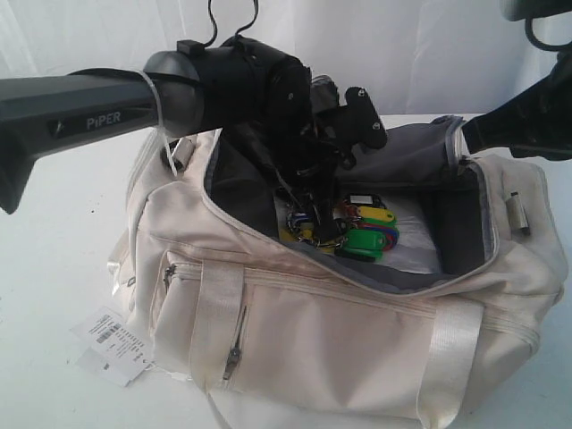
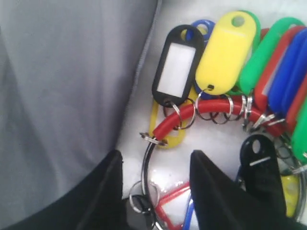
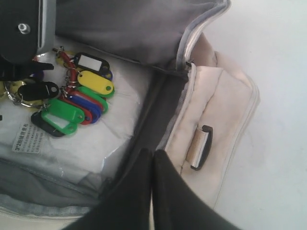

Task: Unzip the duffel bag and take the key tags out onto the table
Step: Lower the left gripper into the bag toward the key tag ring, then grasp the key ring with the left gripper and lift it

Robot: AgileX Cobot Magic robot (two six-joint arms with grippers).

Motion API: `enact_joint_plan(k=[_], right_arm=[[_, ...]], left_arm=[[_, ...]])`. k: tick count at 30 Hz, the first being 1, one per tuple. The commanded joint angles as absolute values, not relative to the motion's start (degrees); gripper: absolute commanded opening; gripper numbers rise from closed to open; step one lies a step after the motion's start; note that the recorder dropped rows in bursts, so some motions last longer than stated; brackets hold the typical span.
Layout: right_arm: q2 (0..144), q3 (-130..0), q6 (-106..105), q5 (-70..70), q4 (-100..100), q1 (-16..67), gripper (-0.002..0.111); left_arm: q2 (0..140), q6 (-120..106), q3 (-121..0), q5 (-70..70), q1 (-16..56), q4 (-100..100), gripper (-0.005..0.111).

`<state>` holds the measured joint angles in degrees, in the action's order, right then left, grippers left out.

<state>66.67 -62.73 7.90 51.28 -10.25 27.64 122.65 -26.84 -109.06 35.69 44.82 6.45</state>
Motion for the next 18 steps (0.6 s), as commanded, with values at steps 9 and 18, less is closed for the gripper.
enact_joint_plan(k=[9,18], right_arm=[[66.27,-62.66,8.20,51.31,-9.87,27.45,0.000],[66.27,-62.66,8.20,51.31,-9.87,27.45,0.000]], left_arm=[[126.02,-26.98,-109.10,34.43,44.74,7.15,0.042],[126.70,-26.98,-109.10,39.82,44.74,6.61,0.007]])
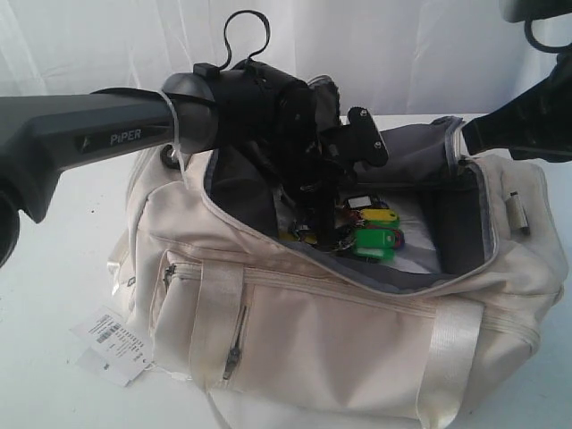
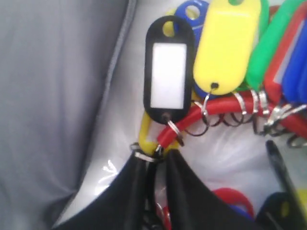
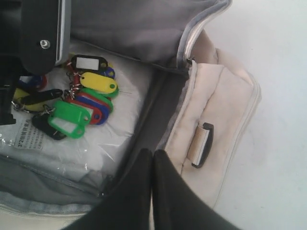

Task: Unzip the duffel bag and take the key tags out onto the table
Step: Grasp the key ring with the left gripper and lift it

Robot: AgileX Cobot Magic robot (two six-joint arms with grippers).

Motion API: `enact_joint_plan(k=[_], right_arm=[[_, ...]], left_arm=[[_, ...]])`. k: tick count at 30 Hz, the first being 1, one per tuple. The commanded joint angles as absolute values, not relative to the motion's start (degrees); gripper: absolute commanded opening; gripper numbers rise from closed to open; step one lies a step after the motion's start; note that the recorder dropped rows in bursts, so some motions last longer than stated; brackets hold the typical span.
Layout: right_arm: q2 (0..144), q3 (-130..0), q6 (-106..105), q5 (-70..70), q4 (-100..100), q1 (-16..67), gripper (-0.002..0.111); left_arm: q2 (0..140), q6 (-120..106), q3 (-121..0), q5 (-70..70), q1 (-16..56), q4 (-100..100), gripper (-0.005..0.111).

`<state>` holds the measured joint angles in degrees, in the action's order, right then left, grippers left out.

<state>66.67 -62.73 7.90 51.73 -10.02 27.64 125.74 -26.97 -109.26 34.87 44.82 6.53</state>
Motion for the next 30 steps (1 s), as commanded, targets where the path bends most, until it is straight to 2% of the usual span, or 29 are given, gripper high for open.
enact_joint_plan(k=[1,12,30], right_arm=[[66.27,-62.66,8.20,51.31,-9.87,27.45,0.000],[66.27,-62.66,8.20,51.19,-8.58,27.45,0.000],[66.27,-62.66,8.20,51.19,-8.43,27.45,0.000]], left_arm=[[126.70,-26.98,-109.10,40.77,44.74,6.61,0.002],[125.68,-26.86,-116.01,57.34,44.74,6.47,0.000],[115.01,-26.86,-117.42,57.06,44.74,2.63,0.000]])
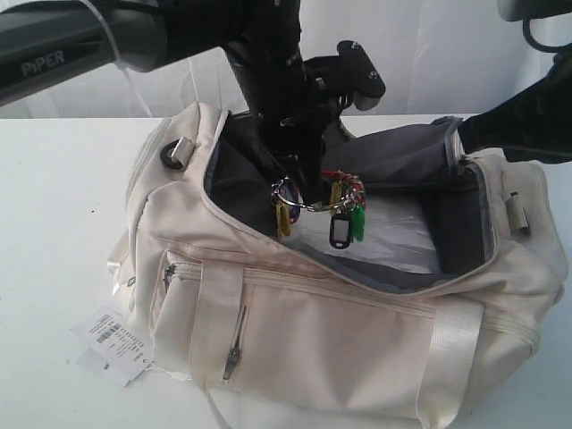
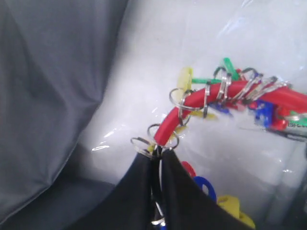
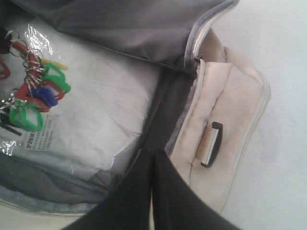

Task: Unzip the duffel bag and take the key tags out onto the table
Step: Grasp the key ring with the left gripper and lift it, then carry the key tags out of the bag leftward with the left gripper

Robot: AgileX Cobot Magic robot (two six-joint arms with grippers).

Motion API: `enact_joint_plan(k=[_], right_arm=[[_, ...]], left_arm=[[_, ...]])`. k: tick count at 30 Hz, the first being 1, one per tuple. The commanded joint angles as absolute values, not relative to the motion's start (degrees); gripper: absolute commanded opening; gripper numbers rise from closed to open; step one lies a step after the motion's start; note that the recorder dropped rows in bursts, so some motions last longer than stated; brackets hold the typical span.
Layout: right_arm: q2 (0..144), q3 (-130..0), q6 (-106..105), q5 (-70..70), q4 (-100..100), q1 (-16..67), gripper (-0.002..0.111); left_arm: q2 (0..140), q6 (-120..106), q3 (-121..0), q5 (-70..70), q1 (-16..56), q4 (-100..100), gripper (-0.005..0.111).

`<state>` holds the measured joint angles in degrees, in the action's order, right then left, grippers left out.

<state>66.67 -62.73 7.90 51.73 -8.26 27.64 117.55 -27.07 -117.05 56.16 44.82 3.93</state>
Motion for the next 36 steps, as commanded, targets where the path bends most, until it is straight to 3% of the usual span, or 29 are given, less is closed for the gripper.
enact_joint_plan(k=[1,20,36], right_arm=[[66.27,-62.66,8.20,51.19,-8.43,27.45,0.000],[66.27,-62.66,8.20,53.05,-8.44,27.45,0.000],[66.27,-62.66,8.20,54.10,-8.44,27.45,0.000]], left_arm=[[114.55,-26.86,-117.42,57.06,44.74,2.60,0.000],[101.66,-25.84,-116.78,69.23,44.74,4.82,0.000],[81.89,-17.36,-95.09,69.96,44.74,8.31,0.000]])
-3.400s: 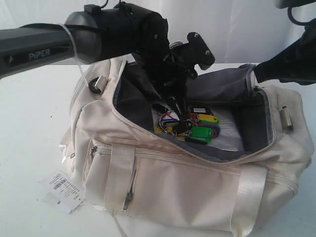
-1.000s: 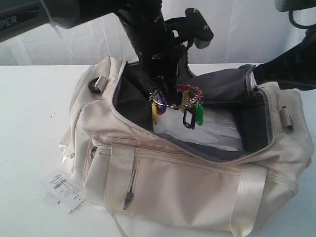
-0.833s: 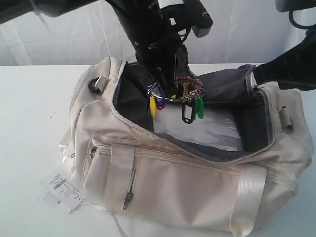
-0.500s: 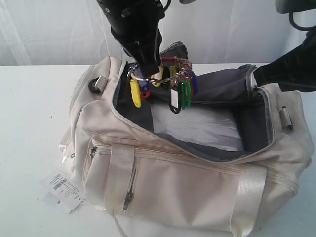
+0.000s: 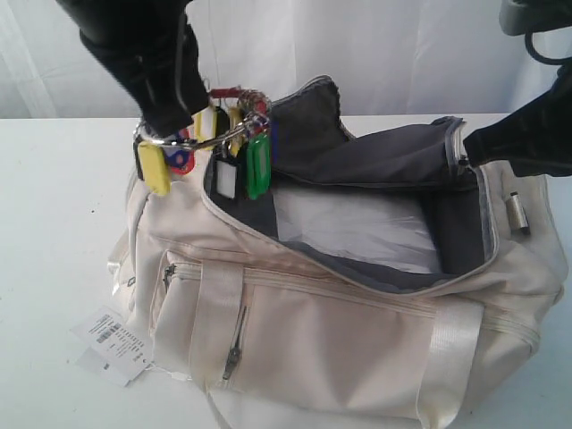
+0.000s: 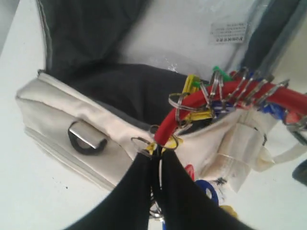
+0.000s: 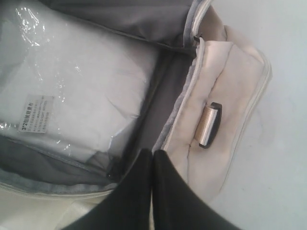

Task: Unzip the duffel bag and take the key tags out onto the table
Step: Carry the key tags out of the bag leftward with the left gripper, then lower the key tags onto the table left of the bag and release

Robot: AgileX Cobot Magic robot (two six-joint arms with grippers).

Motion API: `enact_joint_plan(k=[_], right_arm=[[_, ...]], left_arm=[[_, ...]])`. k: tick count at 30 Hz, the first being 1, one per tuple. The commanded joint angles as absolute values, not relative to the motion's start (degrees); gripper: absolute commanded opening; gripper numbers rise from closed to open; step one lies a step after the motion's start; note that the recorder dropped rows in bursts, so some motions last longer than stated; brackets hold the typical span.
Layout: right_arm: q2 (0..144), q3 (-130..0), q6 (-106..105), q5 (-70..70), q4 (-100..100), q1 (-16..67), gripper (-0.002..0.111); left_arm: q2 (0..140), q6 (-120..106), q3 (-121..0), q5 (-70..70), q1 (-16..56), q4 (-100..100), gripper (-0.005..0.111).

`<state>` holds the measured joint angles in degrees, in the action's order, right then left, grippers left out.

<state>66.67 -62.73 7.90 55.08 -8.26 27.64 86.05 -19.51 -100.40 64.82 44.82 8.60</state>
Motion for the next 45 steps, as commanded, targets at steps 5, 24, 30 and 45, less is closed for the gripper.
enact_joint_plan(k=[5,24,30,45], right_arm=[[66.27,-62.66,8.20,53.88,-7.52,27.45,0.000],[66.27,-62.66,8.20,51.93,-4.61,27.45,0.000],[66.27,-62.66,8.20,51.38,-4.12,27.45,0.000],[66.27,-62.66,8.20,50.93,-1.99,27.45,0.000]], left_arm=[[76.99,-15.06,-85.36,69.42,44.74,10.51,0.000],[70.75,-11.62,-49.88,42.83,36.05,16.24,0.000],[70.75,-11.38,-41.45,27.06,30.80,15.86,0.000],[78.95,-11.55,-39.40,17.09,31.34,9.04,0.000]])
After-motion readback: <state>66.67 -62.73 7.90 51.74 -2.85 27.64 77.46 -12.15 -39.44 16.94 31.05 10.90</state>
